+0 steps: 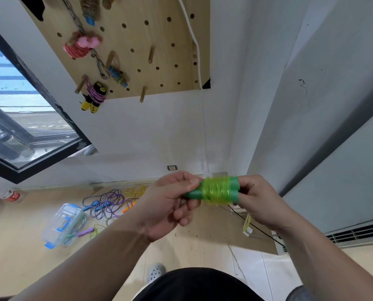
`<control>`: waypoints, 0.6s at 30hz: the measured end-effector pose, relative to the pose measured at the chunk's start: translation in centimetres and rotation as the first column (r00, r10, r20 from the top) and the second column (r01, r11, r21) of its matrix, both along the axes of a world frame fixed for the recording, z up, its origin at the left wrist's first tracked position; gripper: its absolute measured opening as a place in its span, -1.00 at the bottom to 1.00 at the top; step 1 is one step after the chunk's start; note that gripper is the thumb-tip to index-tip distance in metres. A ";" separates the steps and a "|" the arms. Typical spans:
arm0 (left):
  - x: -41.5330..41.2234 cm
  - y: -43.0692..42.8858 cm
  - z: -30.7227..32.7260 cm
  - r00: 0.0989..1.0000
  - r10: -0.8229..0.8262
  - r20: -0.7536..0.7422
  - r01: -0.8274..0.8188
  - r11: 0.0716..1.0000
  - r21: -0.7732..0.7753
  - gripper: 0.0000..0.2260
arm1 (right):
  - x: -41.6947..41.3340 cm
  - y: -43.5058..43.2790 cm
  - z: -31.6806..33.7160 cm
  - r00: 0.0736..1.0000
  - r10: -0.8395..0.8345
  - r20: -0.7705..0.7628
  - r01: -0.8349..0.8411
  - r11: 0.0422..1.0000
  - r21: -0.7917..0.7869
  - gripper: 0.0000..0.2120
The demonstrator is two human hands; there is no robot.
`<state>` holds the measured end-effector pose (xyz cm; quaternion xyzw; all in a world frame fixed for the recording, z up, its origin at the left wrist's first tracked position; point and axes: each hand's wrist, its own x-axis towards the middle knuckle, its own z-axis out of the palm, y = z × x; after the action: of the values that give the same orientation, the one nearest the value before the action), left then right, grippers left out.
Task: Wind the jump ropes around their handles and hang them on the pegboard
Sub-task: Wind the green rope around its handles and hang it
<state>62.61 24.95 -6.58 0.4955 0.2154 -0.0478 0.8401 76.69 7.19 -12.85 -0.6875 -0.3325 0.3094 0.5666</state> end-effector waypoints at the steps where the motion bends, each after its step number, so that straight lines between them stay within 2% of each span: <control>1: -0.2 0.2 -0.1 0.998 -0.063 -0.011 0.064 0.996 0.063 -0.87 | 0.7 -0.2 0.0 0.998 0.039 0.045 -0.037 0.998 -0.058 -0.90; 4: -0.3 0.6 -0.8 0.983 -0.166 -0.074 0.181 0.935 0.305 -0.86 | 2.3 -0.2 1.0 0.963 0.193 0.187 -0.148 0.961 -0.232 -0.95; 8: 0.6 0.4 -2.0 0.970 -0.159 -0.182 0.236 0.786 0.571 -0.90 | 3.1 1.4 3.0 0.884 0.314 0.346 -0.153 0.895 -0.420 -0.93; 11: 1.6 0.2 -3.0 0.975 -0.079 -0.207 0.198 0.730 0.654 -0.89 | 2.4 2.8 3.6 0.847 0.271 0.457 -0.038 0.889 -0.457 -0.90; 15: 2.5 0.2 -3.7 0.979 0.069 -0.190 0.089 0.697 0.711 -0.88 | 0.0 3.4 3.2 0.814 0.132 0.566 0.158 0.887 -0.433 -0.85; 16: 2.6 0.1 -3.8 0.981 0.089 -0.170 0.069 0.663 0.745 -0.88 | -0.7 3.5 3.0 0.804 0.097 0.587 0.200 0.885 -0.420 -0.83; 18: 2.6 -0.2 -4.0 0.990 0.052 -0.131 0.085 0.520 0.850 -0.85 | -1.4 3.5 2.5 0.808 0.022 0.589 0.261 0.882 -0.392 -0.82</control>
<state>65.23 24.80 -10.59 0.8409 0.2647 0.0212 0.4716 75.32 10.74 -10.40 -0.8814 -0.3611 0.1179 0.2807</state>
